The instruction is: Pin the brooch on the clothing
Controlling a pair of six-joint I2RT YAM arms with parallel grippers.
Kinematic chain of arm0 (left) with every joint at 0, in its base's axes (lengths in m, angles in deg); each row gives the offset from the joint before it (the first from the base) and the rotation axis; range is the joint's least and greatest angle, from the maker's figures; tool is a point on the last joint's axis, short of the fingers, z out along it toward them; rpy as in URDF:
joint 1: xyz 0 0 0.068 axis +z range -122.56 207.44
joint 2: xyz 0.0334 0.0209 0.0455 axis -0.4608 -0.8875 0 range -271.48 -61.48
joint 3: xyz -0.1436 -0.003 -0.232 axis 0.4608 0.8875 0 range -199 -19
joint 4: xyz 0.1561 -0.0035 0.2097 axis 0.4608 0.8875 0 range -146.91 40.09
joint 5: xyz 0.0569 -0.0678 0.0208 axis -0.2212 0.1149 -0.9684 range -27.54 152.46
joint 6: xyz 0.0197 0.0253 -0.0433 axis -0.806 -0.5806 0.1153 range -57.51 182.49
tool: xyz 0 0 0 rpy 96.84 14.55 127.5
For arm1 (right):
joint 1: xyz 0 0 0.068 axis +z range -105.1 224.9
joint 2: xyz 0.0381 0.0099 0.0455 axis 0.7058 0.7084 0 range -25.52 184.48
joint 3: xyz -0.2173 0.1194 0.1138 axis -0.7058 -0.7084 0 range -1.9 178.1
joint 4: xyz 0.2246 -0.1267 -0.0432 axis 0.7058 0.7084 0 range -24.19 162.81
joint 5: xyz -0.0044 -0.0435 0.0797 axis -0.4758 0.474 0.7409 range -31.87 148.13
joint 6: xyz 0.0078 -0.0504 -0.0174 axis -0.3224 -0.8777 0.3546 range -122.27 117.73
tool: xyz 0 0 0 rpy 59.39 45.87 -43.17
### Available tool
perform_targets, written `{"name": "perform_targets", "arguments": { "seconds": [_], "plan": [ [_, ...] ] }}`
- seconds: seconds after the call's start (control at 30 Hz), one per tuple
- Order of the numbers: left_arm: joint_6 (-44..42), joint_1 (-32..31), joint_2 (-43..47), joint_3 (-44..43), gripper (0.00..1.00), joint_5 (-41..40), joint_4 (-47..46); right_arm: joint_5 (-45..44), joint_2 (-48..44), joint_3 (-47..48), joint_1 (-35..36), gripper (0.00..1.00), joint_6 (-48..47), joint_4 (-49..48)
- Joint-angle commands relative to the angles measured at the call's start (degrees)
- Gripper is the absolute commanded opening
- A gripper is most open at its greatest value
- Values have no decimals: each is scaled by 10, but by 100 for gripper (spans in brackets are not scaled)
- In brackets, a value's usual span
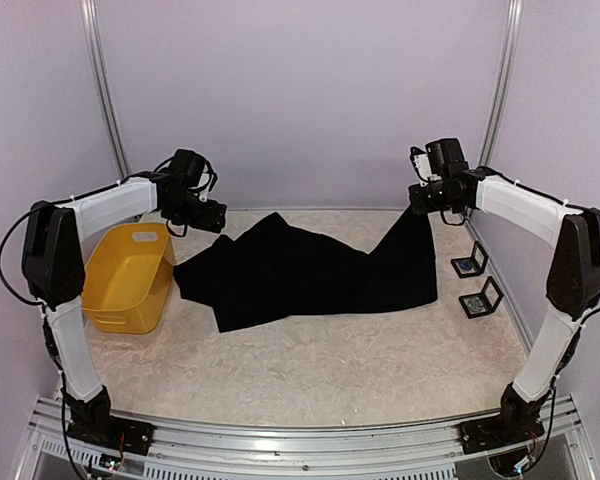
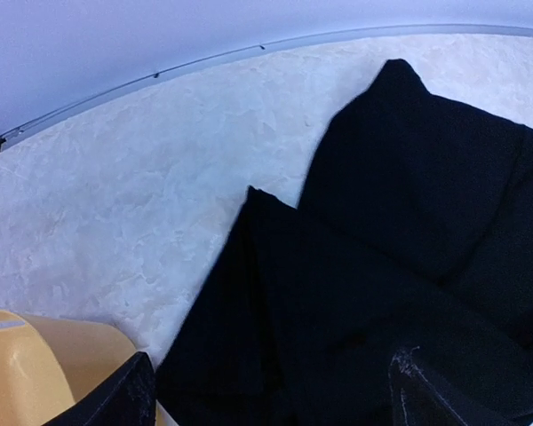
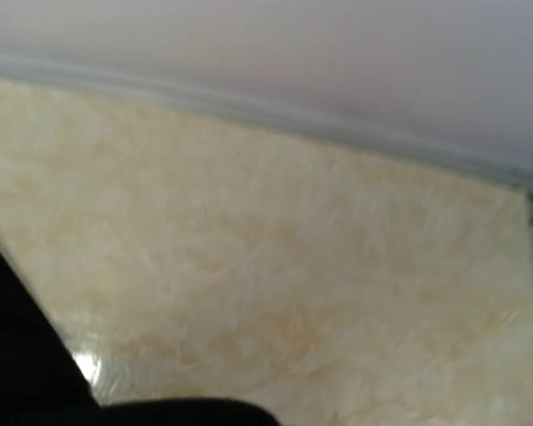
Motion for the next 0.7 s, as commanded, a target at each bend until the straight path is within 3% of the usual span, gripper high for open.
{"name": "perform_targets", "arguments": {
  "seconds": [0.0,0.17,0.3,0.67],
  "plan": [
    [-61,-113,65,40,89,-53,-18,14,9,16,-4,0,31,7],
    [19,-168,152,196,79,32,18,26,-16,-24,-1,0,38,-7],
    [57,-184,203,326,82,54,-17,28,-33,-50,2,0,44,-12],
    [33,-168,131,380,86,102,-42,25,-62,-101,18,0,46,-17]
  ]
}}
